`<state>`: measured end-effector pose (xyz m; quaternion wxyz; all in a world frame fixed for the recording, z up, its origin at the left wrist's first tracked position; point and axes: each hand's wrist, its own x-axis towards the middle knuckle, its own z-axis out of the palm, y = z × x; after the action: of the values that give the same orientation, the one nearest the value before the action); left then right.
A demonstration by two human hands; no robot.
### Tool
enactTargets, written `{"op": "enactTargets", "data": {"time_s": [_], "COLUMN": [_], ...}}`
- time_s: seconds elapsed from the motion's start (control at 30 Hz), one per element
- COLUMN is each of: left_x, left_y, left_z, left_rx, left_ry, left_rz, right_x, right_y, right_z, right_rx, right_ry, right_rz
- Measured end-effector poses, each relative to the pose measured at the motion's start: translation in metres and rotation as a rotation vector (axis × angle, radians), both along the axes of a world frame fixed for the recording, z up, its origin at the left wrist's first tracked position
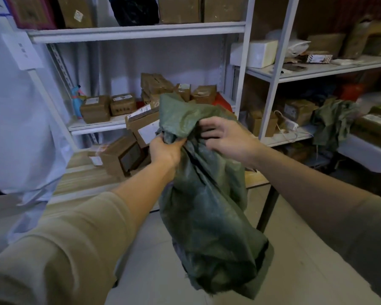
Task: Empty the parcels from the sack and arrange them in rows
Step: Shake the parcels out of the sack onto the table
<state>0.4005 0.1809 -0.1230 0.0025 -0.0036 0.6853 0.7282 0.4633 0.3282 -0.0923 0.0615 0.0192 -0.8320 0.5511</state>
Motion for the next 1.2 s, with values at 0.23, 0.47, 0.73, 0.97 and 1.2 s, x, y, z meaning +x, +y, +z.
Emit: {"op": "enactTargets", "data": {"time_s": [0.23, 0.47, 0.73, 0.97, 1.2], "left_x": [-0.015, -0.014, -0.014, -0.004, -0.024], "left_y": [-0.001, 0.009, -0.016, -0.023, -0.045], "left_z": [0.002, 0.009, 0.011, 0.02, 0.011], "left_rx": [0.086, 0.149, -0.254, -0.384, -0.277], "left_ry": [-0.135, -0.361, -0.528, -0.494, -0.211], "left_rz": [0.084, -0.086, -0.386, -0.529, 0.076], "right_x": [0.033, 0.021, -0.002, -0.016, -0.019], "right_y": [0.062, 0.048, 0.044, 0.038, 0.067], "right_z": [-0.067, -0.082, -0.072, -0.059, -0.04], "right_rx": [0.708, 0.461, 0.812, 0.766, 0.622], "right_ry": [-0.193, -0.109, 0.347, 0.314, 0.291], "right_rz": [-0.127, -0.257, -0.446, -0.074, -0.795]}}
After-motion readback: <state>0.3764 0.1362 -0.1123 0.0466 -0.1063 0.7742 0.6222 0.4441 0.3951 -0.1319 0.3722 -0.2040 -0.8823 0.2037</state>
